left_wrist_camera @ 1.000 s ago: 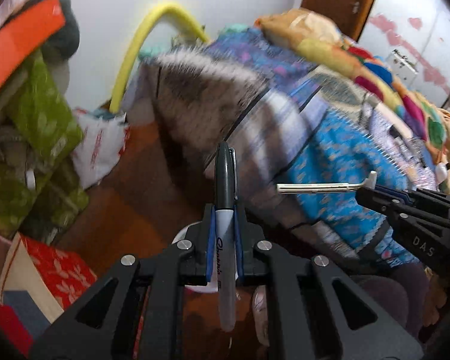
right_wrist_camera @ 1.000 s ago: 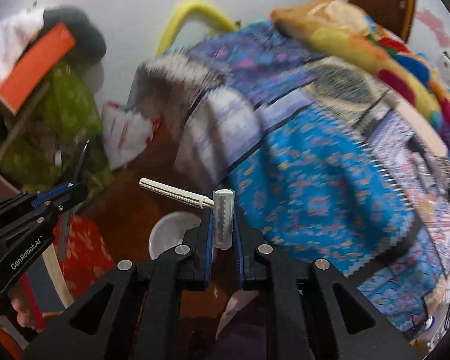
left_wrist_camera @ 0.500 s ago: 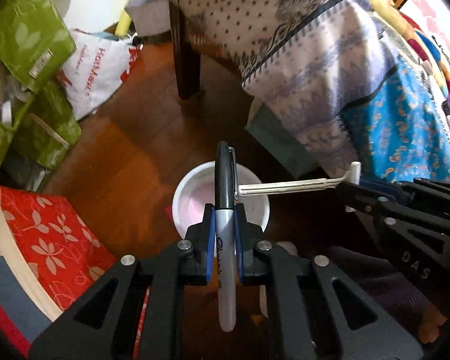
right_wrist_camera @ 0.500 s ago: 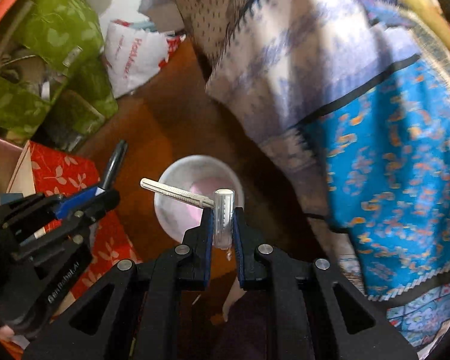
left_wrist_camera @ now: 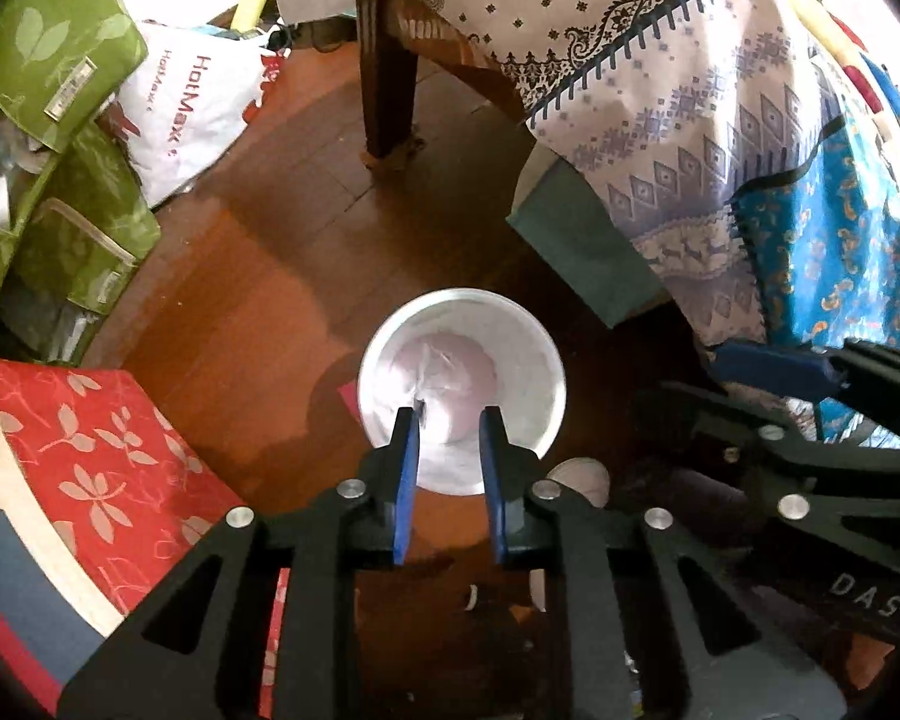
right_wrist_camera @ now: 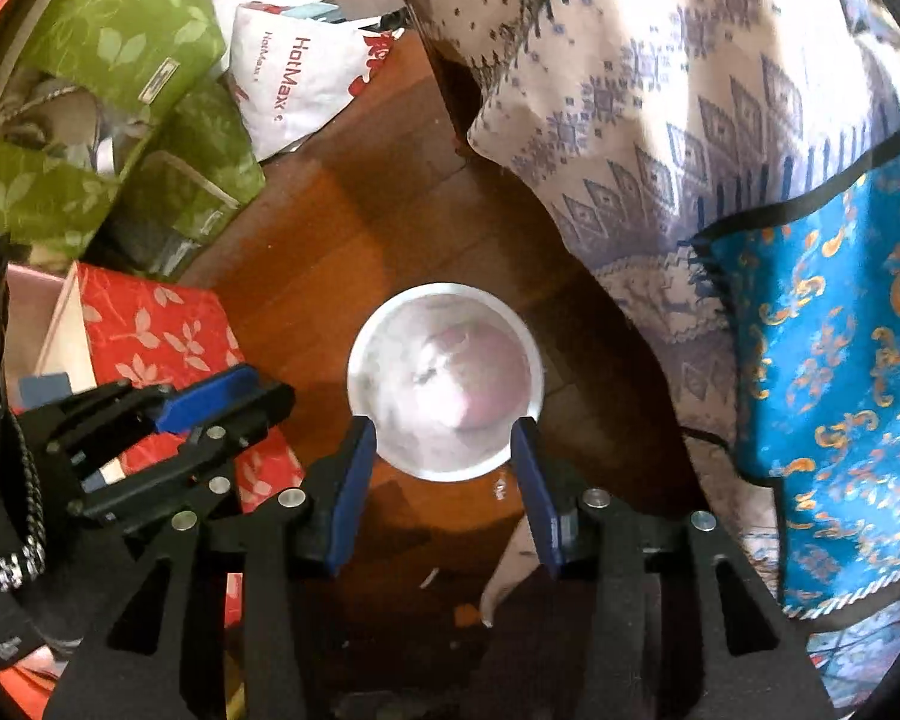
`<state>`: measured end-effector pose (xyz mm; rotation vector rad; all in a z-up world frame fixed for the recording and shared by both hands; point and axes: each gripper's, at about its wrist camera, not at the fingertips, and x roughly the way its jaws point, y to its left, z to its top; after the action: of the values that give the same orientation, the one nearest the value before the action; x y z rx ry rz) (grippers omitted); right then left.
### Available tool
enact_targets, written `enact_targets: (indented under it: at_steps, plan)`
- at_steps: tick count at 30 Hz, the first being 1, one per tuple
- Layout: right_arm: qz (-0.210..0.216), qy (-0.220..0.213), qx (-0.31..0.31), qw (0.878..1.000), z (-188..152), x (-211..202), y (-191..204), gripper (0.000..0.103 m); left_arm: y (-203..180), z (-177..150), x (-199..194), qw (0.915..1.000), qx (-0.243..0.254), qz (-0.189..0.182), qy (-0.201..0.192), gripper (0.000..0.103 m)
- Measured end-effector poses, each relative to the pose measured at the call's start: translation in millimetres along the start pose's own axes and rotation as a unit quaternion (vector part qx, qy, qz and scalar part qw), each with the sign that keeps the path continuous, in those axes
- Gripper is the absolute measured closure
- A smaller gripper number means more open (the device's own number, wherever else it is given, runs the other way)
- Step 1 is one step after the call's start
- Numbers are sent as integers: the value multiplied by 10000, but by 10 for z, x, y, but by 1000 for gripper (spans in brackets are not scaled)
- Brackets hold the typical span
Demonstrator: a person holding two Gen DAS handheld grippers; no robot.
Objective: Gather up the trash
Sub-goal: 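Open both tools to drop the items into the white bin, then move both tools back toward the bed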
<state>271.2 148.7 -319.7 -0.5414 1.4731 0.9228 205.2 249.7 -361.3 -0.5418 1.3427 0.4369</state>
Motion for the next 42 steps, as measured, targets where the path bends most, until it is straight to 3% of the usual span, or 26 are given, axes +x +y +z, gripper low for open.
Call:
enact_targets:
  at_steps: [14,22,31,42]
  plan:
    - [-206,-971,-194,9949,-227,-788,71,60,-97,-165,-712,9977,39,24,-670,84]
    - [-363,-1948,0,9802,-485,-1497,-25,60,-318,-183,-1353,9907,153,-109,-1348,84]
    - [-558,-2953,472,9526,-894,-2221,-392,60,-892,-214,-1998,9741,545,-183,-2185,84]
    - [-1285,-3854,1178,9061,-1584,-2970,-1095,60,-1993,-173,-2329,9537,1315,-851,-2569,83]
